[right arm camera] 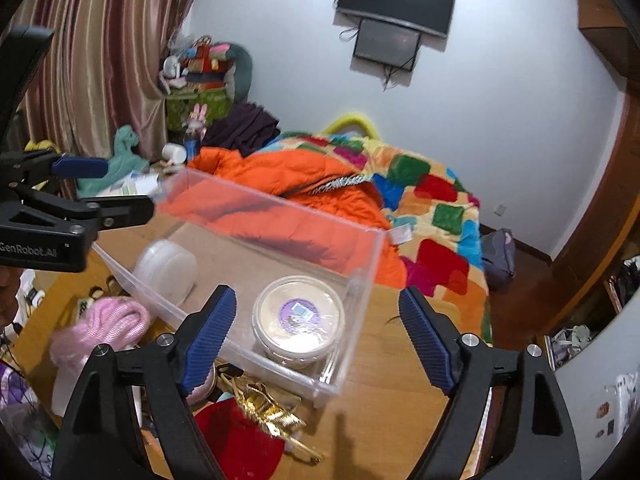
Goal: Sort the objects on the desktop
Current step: 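Lower the jar and tub into the bin and open both tools, then move the right tool to the red velvet pouch and grasp it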
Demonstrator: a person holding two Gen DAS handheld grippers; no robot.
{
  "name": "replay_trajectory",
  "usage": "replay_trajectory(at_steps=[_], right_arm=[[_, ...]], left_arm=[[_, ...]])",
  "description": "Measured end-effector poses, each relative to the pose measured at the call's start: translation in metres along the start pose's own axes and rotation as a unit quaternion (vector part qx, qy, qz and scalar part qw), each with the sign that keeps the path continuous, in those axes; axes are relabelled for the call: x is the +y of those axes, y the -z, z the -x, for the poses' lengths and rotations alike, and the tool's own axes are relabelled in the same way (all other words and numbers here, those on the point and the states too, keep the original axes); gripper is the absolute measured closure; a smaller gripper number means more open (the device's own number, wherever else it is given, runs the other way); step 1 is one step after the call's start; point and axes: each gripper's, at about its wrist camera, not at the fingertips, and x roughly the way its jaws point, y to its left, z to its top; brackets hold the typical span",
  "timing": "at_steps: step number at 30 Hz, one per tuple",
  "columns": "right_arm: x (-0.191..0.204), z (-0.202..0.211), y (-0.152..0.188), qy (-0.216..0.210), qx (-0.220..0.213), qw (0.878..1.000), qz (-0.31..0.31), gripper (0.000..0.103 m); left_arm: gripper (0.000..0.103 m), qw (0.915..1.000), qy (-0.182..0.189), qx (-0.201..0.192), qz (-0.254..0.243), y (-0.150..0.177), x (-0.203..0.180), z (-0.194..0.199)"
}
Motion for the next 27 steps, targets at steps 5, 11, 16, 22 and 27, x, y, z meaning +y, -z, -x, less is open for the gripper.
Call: replay_trajectory(at_steps=[5, 11, 16, 22, 27], right_arm=[[-0.007, 0.036, 0.002, 0.012, -0.035, 0.999, -0.021, 0.017], [-0.012, 0.064, 0.013, 0.018, -0.054, 0.998, -0.040, 0.008], [-0.011, 0.072, 0.028, 0.029, -0.055, 0.997, -0.041, 0.007], [-0.006, 0.064, 0.055, 0.033, -0.024, 0.998, -0.045, 0.007], [-0.008, 0.050, 0.085, 0.020, 0.017, 0.998, -0.065, 0.007]], left_arm=[[0.007, 0.9997, -0.002, -0.021, 0.013, 0.007, 0.013, 0.030], [0.006, 0.9994, 0.001, -0.018, 0.029, 0.028, 0.029, 0.050], [0.006, 0.9996, -0.003, -0.005, 0.029, 0.056, 0.030, 0.053], [0.006, 0.9999, -0.002, 0.015, 0.003, 0.096, 0.018, 0.049], [0.006, 0.9993, -0.005, 0.036, -0.008, 0.129, 0.015, 0.040]])
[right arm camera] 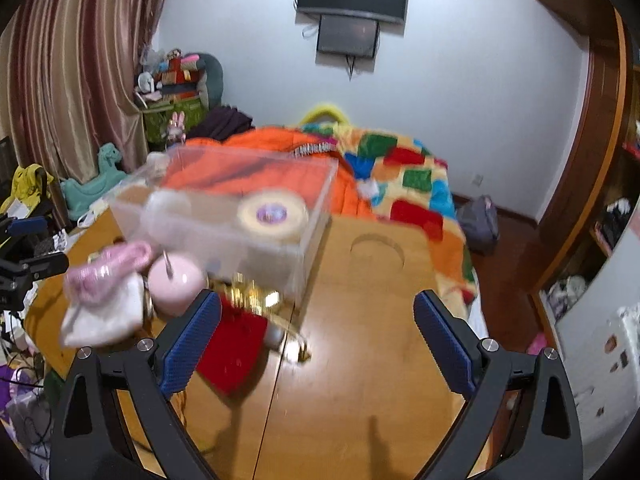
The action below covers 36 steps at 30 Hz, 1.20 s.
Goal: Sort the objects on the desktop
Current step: 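Move the right tool to the red velvet pouch and grasp it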
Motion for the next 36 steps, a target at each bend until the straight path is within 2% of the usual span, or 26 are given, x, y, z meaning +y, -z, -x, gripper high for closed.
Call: replay_trajectory(at_steps=[4, 7, 12, 16, 23, 24, 25, 28, 29, 31, 32, 34, 36], right_arm=[[0.000, -0.015, 0.021, -0.012, 0.032, 0.999, -0.007, 0.007], [0.004, -0.024, 0.032, -0.026, 0.050, 0.998, -0.013, 0.007], [0.010, -0.035, 0.041, -0.055, 0.070, 0.996, -0.027, 0.007], [0.012, -0.041, 0.042, -0.070, 0.078, 0.994, -0.032, 0.007], [0.013, -0.056, 0.042, -0.125, 0.099, 0.986, -0.057, 0.009], [0.013, -0.058, 0.043, -0.131, 0.100, 0.985, -0.059, 0.015], [0.014, -0.060, 0.042, -0.137, 0.100, 0.984, -0.059, 0.025], [0.017, -0.068, 0.041, -0.157, 0.109, 0.980, -0.057, 0.042], [0.016, -0.072, 0.041, -0.161, 0.111, 0.979, -0.061, 0.042], [0.015, -0.074, 0.039, -0.158, 0.108, 0.979, -0.066, 0.045], [0.014, -0.075, 0.038, -0.157, 0.107, 0.979, -0.069, 0.046], [0.011, -0.075, 0.037, -0.154, 0.106, 0.979, -0.076, 0.054], [0.008, -0.075, 0.038, -0.153, 0.105, 0.979, -0.080, 0.061]], left_arm=[[0.006, 0.9996, 0.006, 0.025, -0.005, 0.015, -0.002, -0.014], [0.006, 0.9995, 0.002, 0.029, -0.016, 0.019, -0.008, -0.022], [0.006, 0.9990, 0.007, 0.018, -0.040, 0.015, -0.024, -0.024], [0.006, 0.9968, -0.027, -0.006, -0.076, 0.009, -0.038, -0.025], [0.006, 0.9960, -0.045, -0.027, -0.072, -0.006, -0.029, -0.022], [0.006, 0.9959, -0.048, -0.033, -0.069, -0.008, -0.026, -0.021], [0.006, 0.9957, -0.053, -0.039, -0.065, -0.010, -0.023, -0.019], [0.009, 0.9961, -0.060, -0.048, -0.042, -0.020, -0.013, -0.020], [0.011, 0.9966, -0.057, -0.047, -0.036, -0.023, -0.010, -0.022], [0.024, 0.9981, -0.041, -0.037, -0.026, -0.029, -0.005, -0.029], [0.027, 0.9989, -0.030, -0.031, -0.019, -0.031, -0.003, -0.033], [0.034, 0.9997, -0.005, -0.023, -0.009, -0.033, -0.002, -0.039], [0.038, 0.9997, 0.010, -0.020, -0.006, -0.034, -0.002, -0.044]])
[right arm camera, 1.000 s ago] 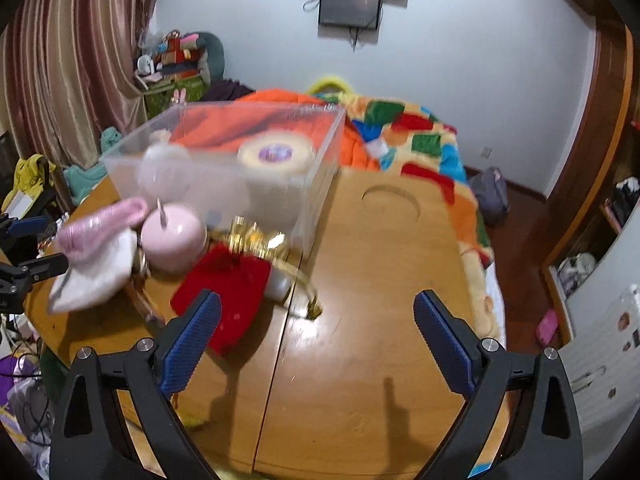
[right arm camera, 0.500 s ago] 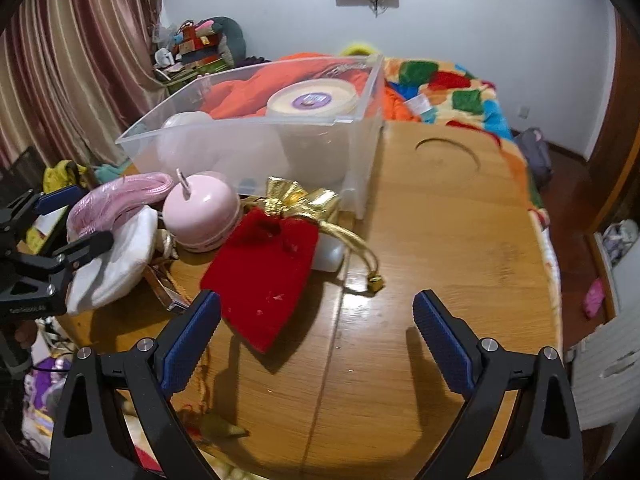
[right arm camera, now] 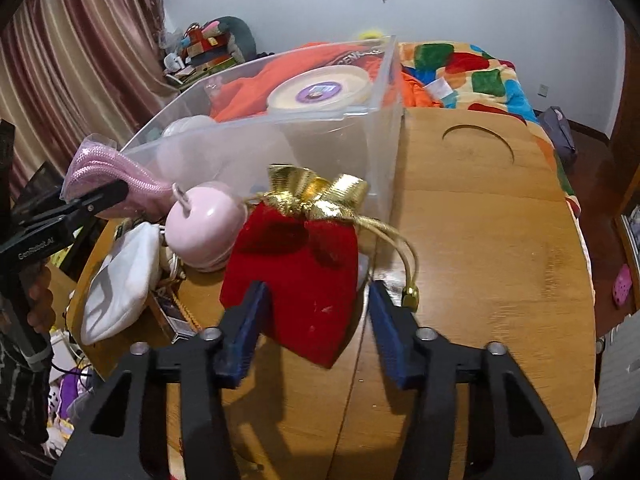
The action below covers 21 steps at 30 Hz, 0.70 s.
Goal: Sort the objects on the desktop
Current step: 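Move the right tool to the red velvet pouch and grasp it, then grasp the bagged pink rope with the left tool while the right tool lifts the pouch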
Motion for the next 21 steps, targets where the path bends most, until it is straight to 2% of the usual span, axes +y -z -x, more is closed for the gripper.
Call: replay_trajectory(at_steps=[2, 6, 8, 9, 10, 21], right_arm=[[-0.004, 0.001, -0.001, -0.002, 0.000, 1.000, -0.007, 0.068], [-0.011, 0.005, -0.003, -0.013, -0.004, 1.000, -0.021, 0.084], [-0.012, 0.008, -0.004, -0.017, -0.008, 1.000, -0.020, 0.088], [-0.011, 0.010, -0.004, -0.016, -0.011, 1.000, -0.017, 0.090], [-0.009, 0.013, -0.003, -0.016, -0.013, 1.000, -0.012, 0.092], [0.007, 0.047, -0.003, -0.007, -0.065, 0.998, 0.022, 0.096]], left_arm=[[0.041, 1.0000, 0.004, -0.003, -0.003, 0.001, -0.004, -0.002], [0.055, 0.9999, 0.006, -0.008, -0.004, -0.001, -0.009, 0.000], [0.064, 0.9999, 0.011, -0.012, 0.003, -0.003, -0.008, 0.004], [0.078, 0.9998, 0.012, -0.016, 0.005, -0.003, -0.008, 0.008], [0.080, 0.9998, 0.015, -0.015, 0.006, -0.005, -0.008, 0.010], [0.083, 0.9987, 0.001, -0.044, 0.028, -0.010, 0.006, 0.030]])
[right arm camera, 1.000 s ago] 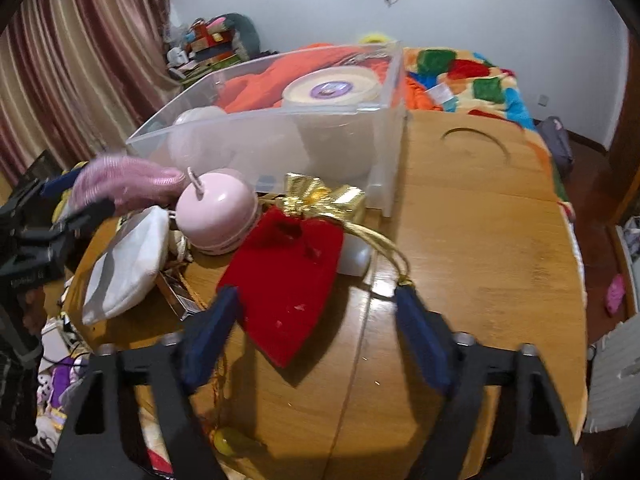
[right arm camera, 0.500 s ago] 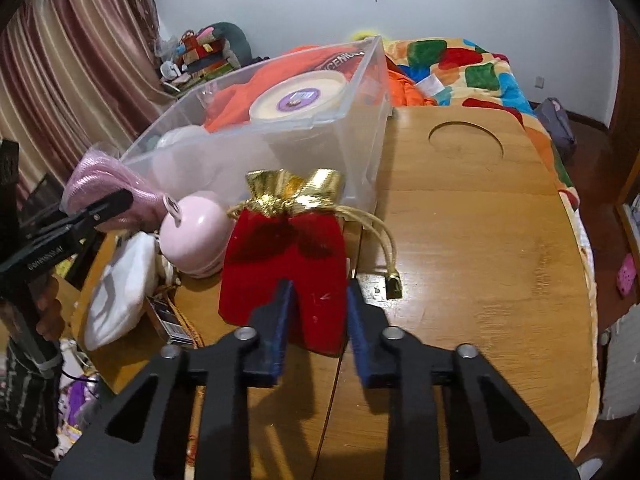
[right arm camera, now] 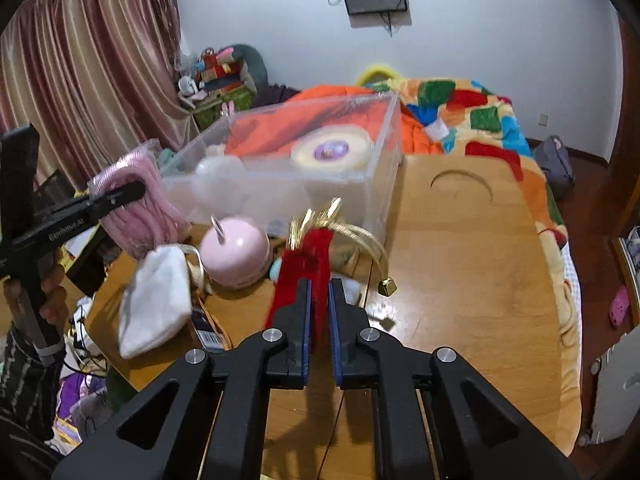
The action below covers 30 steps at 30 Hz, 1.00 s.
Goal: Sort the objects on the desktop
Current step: 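Grasp the bagged pink rope with the left tool while the right tool lifts the pouch, then carry the pink rope bag and red pouch over the clear bin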
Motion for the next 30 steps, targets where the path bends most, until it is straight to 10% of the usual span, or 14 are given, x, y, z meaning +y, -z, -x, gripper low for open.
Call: replay_trajectory(at_steps=[6, 16, 25, 30], right_arm=[[0.008, 0.023, -0.012, 0.005, -0.033, 0.999, 0.008, 0.096], [-0.014, -0.015, -0.002, 0.008, 0.045, 0.998, -0.049, 0.074], [-0.020, -0.042, -0.001, -0.037, 0.068, 0.994, -0.076, 0.075], [-0.013, -0.031, 0.000, -0.030, 0.045, 0.997, -0.058, 0.093]], left_arm=[[0.083, 0.9996, 0.005, -0.022, 0.014, -0.007, 0.005, 0.015], [0.083, 0.9987, 0.022, -0.037, 0.027, 0.000, 0.004, 0.031], [0.083, 0.9982, 0.028, -0.029, 0.044, 0.011, 0.005, 0.031], [0.083, 0.9980, 0.029, -0.028, 0.049, 0.014, 0.005, 0.030]])
